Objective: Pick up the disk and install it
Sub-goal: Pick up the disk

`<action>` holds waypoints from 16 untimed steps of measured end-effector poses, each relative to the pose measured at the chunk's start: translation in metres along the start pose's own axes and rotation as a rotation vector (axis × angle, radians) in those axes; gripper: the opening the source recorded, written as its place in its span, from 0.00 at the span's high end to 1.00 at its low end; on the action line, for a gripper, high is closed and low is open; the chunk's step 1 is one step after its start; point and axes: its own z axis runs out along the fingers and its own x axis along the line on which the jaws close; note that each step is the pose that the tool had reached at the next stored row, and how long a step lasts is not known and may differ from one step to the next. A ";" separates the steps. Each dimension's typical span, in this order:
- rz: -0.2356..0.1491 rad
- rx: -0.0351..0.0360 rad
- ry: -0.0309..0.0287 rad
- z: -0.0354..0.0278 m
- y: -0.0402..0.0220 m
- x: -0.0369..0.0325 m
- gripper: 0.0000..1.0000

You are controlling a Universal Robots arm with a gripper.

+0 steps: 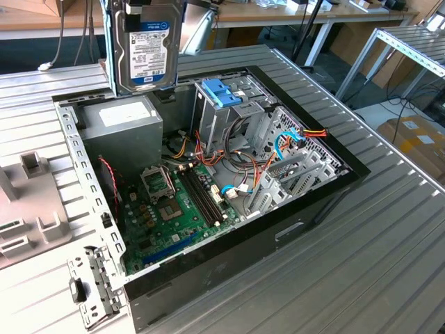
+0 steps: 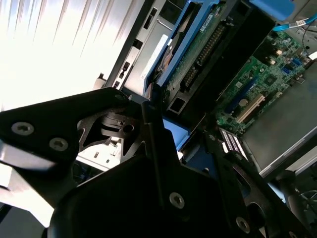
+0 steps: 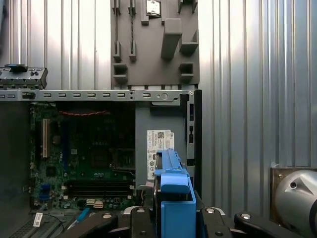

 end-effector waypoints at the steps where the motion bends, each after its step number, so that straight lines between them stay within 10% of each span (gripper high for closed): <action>1: 0.000 0.0000 0.0000 0.0001 -0.0010 0.0007 0.63; 16: 0.000 0.0000 0.0000 0.0010 -0.0131 0.0088 0.63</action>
